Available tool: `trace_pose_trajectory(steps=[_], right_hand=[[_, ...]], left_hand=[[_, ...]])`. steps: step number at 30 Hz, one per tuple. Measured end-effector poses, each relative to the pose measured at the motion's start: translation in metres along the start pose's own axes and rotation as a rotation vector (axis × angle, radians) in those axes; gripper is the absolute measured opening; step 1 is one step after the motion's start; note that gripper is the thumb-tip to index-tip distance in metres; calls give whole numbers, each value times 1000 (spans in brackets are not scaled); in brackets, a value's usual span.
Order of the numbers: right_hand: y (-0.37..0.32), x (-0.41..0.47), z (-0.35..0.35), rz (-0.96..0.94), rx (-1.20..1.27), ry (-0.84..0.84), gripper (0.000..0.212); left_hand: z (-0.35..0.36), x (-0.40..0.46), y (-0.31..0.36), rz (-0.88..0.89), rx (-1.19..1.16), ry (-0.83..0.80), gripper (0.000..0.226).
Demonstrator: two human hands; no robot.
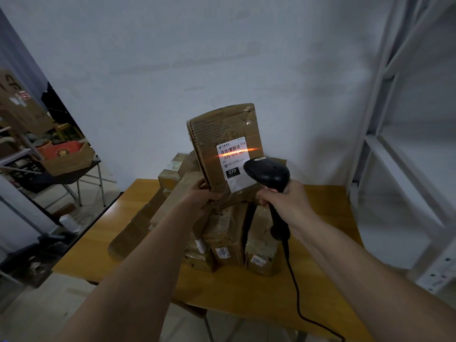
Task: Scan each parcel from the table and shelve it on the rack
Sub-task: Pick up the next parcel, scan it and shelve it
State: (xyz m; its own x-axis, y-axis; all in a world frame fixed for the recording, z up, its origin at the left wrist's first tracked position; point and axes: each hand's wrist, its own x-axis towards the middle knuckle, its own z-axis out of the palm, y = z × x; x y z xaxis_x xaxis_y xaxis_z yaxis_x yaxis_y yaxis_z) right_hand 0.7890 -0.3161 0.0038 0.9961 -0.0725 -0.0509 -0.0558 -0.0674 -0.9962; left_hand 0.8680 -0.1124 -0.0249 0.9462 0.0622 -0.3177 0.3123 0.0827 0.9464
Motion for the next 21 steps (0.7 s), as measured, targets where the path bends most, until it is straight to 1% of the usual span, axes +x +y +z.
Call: trace_pose_trajectory(steps=[7,12,15,17,21], right_hand=[[1,2,-2,-1,20,-9,13],[4,5,-2,-2,-9,1,11],[8,5,1,-4,-1,9,19],[10,4,4,5,-13,39,22],[20,2,10,23,-18,131,21]], left_hand=[[5,0,-5,-19,-49,-17,63],[6,8,-14,-46,-48,-37,73],[6,12,-18,-53,-28,-70,77],[3,19,-21,-48,-28,-97,78],[1,34,-32,-54,-27,-156,79]])
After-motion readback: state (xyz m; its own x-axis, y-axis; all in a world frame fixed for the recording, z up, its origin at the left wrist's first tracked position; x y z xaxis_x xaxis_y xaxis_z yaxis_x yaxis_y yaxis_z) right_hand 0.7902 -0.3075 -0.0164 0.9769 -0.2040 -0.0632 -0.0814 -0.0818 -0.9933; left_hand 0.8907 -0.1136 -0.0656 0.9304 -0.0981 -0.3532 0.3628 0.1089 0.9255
